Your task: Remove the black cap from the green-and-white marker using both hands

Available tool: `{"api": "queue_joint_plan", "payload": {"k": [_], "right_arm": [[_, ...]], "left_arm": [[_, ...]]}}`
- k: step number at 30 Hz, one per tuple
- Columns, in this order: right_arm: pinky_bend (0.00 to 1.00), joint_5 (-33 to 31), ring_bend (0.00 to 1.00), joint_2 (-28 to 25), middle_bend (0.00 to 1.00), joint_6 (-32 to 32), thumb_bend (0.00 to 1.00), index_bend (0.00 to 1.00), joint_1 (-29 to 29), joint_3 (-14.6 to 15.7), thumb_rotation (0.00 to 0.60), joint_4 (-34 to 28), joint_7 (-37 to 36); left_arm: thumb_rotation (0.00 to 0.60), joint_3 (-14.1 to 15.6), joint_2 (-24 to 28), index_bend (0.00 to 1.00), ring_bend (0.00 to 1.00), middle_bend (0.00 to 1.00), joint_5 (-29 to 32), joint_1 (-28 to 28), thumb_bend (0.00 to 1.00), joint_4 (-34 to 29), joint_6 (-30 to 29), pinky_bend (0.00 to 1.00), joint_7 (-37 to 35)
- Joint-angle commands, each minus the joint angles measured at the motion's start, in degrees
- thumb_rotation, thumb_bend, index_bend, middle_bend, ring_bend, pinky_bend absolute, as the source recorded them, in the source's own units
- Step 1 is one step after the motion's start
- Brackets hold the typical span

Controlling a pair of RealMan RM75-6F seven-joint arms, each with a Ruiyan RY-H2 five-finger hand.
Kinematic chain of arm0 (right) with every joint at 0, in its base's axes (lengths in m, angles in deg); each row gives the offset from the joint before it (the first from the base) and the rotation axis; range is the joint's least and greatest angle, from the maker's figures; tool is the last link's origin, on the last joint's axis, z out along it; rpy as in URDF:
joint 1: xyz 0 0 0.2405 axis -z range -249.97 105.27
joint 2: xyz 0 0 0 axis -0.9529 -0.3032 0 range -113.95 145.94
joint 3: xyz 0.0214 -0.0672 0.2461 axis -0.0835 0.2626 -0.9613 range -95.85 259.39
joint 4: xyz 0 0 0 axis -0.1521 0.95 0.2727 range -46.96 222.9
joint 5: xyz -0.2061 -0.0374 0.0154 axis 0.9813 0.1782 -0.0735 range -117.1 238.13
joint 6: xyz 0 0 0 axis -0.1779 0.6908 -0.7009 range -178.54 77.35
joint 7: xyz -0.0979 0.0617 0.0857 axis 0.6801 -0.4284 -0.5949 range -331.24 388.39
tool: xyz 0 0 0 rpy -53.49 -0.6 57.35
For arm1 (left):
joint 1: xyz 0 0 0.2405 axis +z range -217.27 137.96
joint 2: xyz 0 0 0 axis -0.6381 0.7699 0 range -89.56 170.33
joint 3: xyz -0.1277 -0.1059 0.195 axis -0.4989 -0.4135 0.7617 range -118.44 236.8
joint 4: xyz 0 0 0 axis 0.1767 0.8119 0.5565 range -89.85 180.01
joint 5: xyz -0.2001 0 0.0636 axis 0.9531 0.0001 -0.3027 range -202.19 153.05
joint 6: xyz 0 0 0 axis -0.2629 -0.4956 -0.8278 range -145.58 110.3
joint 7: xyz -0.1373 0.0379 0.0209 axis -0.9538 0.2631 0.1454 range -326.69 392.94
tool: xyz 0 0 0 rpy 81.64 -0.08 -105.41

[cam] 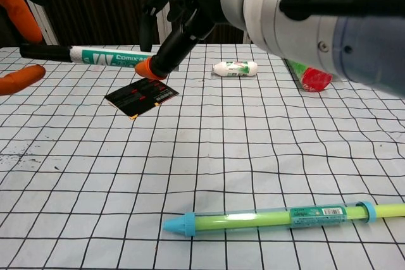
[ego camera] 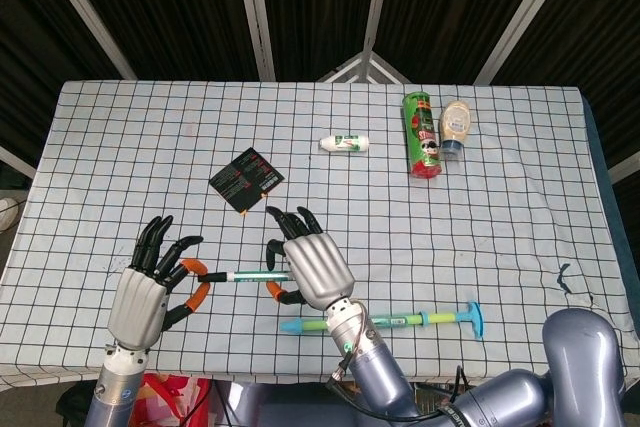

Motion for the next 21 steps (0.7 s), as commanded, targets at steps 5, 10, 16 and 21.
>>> {"api": "queue_joint_plan", "payload": {"k": [5, 10, 16, 21], "right_arm": [[0.01, 0.09, 0.13, -0.29, 0.09, -0.15, 0.38, 0.74, -0.21, 0.27, 0.6, -0.2, -0.27], [0.01, 0.16, 0.13, -0.44, 0.09, -0.08, 0.38, 0.74, -0.22, 0.47, 0.6, -0.25, -0.65], [0.01, 0.17, 0.13, -0.45, 0.09, -0.17, 0.38, 0.74, -0.16, 0.79, 0.6, 0.04, -1.17], [0.01, 0.19, 0.13, -0.61, 0.09, -0.12, 0.38, 0.75, -0.25, 0.8, 0.6, -0.05, -1.27]], "left_arm": [[0.6, -0.15, -0.27, 0.55, 0.0, 0.29, 0.27, -0.43, 0.39, 0.04, 0.4, 0.0, 0.25], [0.6, -0.11, -0.46, 0.57, 0.0, 0.3, 0.49, -0.68, 0.45, 0.24, 0.64, 0.0, 0.38], [0.6, 0.0, -0.61, 0.58, 0.0, 0.3, 0.36, -0.82, 0.48, 0.3, 0.52, 0.0, 0.46], [0.6, 0.08, -0.7, 0.58, 0.0, 0.29, -0.02, -0.93, 0.48, 0.41, 0.07, 0.0, 0.2]]}}
